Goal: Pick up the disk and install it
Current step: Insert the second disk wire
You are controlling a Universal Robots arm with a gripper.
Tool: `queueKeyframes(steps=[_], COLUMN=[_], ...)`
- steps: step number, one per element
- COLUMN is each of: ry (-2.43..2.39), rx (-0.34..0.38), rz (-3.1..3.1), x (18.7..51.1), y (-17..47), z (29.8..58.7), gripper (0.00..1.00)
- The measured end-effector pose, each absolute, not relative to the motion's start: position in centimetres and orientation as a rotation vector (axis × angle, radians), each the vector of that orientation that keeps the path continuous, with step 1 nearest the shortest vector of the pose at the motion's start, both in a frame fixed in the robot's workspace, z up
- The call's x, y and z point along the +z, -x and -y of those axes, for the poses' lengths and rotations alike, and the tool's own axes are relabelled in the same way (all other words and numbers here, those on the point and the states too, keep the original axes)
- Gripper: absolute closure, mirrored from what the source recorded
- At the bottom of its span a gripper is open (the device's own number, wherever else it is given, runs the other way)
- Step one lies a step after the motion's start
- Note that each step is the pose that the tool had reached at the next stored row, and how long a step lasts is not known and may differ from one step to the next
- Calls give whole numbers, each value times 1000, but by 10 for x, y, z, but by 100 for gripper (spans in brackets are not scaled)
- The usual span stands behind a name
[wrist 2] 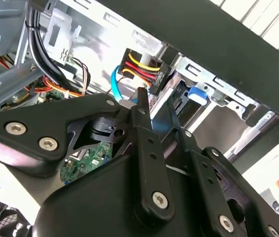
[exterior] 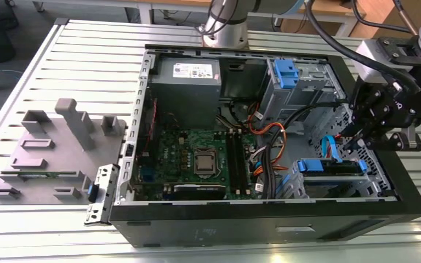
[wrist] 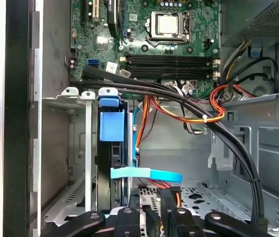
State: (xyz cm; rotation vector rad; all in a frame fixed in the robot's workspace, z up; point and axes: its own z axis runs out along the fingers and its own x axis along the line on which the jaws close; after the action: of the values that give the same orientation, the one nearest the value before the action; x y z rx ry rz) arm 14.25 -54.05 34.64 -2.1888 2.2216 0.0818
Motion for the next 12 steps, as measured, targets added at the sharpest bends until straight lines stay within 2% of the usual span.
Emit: queueKeyframes(steps=[12], ry=[2201], rx=[112], rz=[-2236], x=[344], y=[-163], z=[540], gripper=[69])
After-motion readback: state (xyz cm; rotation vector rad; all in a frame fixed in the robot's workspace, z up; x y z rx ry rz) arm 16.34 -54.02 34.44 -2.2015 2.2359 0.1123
